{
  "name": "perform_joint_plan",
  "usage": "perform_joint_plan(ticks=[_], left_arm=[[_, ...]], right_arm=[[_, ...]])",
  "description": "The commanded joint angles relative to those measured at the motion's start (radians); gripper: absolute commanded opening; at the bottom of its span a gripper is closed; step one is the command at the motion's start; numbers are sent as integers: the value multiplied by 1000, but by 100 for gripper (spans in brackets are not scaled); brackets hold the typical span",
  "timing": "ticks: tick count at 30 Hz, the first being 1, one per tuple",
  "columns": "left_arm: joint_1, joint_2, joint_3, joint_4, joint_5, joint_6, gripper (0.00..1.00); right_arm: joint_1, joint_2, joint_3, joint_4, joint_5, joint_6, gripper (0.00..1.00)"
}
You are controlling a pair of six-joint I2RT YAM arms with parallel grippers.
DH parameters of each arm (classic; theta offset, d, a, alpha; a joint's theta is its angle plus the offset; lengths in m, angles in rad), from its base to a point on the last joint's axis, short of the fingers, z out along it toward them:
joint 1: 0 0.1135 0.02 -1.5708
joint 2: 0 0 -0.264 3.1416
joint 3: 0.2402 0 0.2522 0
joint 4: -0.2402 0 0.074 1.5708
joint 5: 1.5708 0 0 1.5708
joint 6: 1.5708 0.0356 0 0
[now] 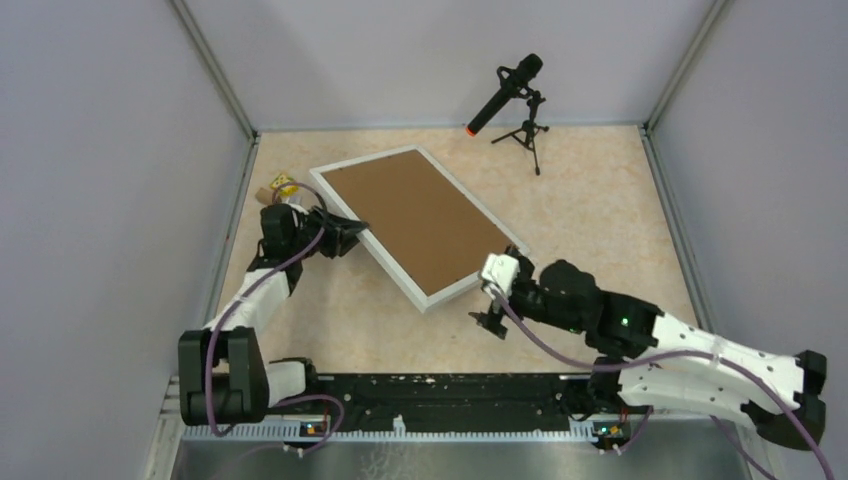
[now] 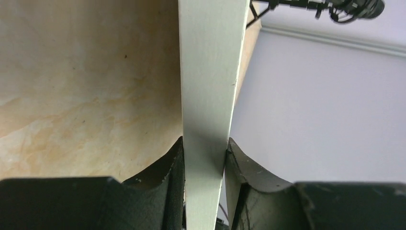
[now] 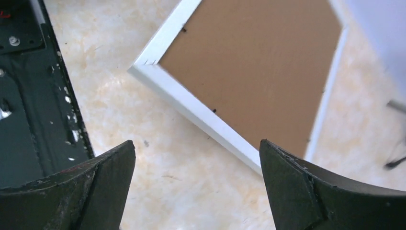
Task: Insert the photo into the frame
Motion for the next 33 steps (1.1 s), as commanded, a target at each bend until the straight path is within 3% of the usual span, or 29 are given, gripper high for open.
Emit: perform_joint_plan(ticks=[1, 3, 5, 13, 18, 25, 29, 33], left_arm=[[44, -101, 185, -434, -50, 39, 0], [48, -129, 208, -457, -45, 13, 0], [48, -155, 229, -477, -47, -10, 0], [50, -221, 314, -527, -55, -50, 0], [50, -230, 339, -562, -48, -50, 0], [50, -253, 350, -558, -41, -72, 0], [50, -247, 357, -570, -39, -63, 0], [50, -252, 367, -587, -47, -53, 0]], right_arm=[[13, -146, -159, 255, -168, -392, 97], [29, -138, -192, 278, -197, -431, 97], [60, -117, -232, 362, -131, -465, 97], [221, 118, -405, 1000, 306, -639, 97], [222, 274, -406, 1200, 395, -720, 94], [216, 389, -351, 1296, 436, -680, 80], [203, 422, -315, 1348, 494, -681, 86], [187, 345, -270, 1196, 482, -622, 89]])
